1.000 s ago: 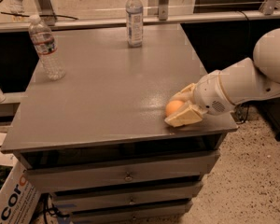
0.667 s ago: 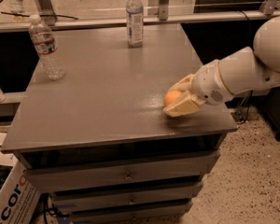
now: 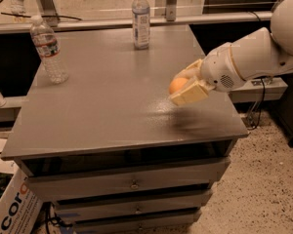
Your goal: Move orange near water bottle
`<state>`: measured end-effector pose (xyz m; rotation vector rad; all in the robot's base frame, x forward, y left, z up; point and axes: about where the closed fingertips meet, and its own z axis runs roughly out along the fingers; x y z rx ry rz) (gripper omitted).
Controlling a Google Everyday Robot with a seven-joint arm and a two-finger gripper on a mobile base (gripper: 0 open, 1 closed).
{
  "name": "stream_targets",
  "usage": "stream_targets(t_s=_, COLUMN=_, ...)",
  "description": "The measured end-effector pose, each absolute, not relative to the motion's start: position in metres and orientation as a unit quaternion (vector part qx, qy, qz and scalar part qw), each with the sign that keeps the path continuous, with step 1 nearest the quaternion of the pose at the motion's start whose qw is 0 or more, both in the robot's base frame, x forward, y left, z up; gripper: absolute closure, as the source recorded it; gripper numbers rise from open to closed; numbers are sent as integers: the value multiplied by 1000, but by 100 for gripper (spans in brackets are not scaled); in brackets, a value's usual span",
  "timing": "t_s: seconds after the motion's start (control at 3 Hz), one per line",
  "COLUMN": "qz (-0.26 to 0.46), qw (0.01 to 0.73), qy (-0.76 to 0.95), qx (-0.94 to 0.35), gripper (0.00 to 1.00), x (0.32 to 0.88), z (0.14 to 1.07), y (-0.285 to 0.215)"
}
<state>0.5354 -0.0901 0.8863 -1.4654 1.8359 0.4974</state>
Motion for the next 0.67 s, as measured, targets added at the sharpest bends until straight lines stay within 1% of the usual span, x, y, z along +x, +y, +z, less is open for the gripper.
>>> stream_targets(t_s=0.33, qz=200, qw=377, qy=710, qx=-560, gripper=100, x=539, z=889, y=-81)
stream_targets(t_s=0.67, qz=213, qw=405, qy=703, qx=-544, gripper=100, x=556, z=892, y=-53)
